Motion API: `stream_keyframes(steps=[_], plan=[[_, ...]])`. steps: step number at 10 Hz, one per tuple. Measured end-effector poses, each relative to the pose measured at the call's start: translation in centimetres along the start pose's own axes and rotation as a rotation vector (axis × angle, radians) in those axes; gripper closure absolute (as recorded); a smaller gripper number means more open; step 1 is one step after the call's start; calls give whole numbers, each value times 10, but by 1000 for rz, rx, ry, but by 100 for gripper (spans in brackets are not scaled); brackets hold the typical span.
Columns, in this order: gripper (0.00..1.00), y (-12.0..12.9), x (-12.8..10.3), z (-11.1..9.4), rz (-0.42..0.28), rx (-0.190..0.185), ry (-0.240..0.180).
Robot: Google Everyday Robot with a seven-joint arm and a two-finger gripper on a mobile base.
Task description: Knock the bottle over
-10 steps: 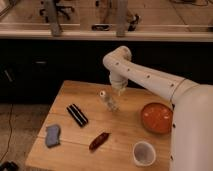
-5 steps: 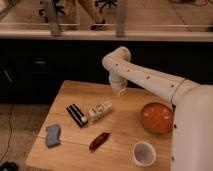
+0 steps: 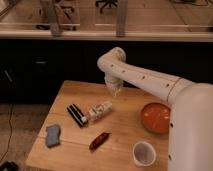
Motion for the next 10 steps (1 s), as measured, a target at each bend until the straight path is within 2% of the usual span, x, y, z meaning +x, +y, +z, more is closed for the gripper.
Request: stream_keyframes(steps=[3,10], plan=[[98,-4,-7,0,-9,1,1],[98,-3,-6,0,-25,-1,8]])
